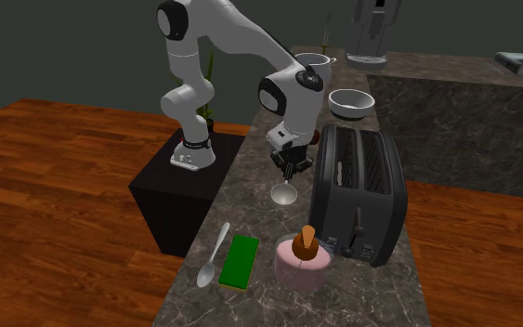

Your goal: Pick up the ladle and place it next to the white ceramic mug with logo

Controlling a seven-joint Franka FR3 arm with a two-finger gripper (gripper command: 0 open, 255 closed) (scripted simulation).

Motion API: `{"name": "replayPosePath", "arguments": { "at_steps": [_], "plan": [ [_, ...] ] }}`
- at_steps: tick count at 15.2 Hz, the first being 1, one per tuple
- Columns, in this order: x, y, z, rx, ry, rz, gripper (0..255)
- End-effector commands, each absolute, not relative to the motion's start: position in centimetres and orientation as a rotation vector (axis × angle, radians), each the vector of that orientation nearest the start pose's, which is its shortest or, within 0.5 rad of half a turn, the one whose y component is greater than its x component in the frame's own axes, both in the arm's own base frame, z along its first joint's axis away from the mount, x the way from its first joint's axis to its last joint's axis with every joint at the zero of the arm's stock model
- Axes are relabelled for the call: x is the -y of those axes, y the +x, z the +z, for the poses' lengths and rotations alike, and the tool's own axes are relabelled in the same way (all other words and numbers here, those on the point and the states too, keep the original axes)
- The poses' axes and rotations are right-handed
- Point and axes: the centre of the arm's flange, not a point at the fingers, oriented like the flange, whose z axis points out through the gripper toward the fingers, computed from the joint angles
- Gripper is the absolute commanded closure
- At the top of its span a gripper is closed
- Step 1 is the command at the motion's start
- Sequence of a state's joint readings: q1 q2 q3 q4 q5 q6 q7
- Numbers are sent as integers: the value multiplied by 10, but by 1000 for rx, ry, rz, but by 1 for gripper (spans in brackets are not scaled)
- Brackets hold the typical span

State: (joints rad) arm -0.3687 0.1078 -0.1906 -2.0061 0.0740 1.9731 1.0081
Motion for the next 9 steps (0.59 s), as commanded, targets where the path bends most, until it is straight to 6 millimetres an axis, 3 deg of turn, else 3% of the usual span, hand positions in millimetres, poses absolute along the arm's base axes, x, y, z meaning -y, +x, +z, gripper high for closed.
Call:
{"name": "replayPosePath", "arguments": {
  "at_steps": [1,9],
  "plan": [
    [292,478,404,-2240,-2172,227,255],
    [292,478,446,-2240,-2172,227,255]
  ]
}}
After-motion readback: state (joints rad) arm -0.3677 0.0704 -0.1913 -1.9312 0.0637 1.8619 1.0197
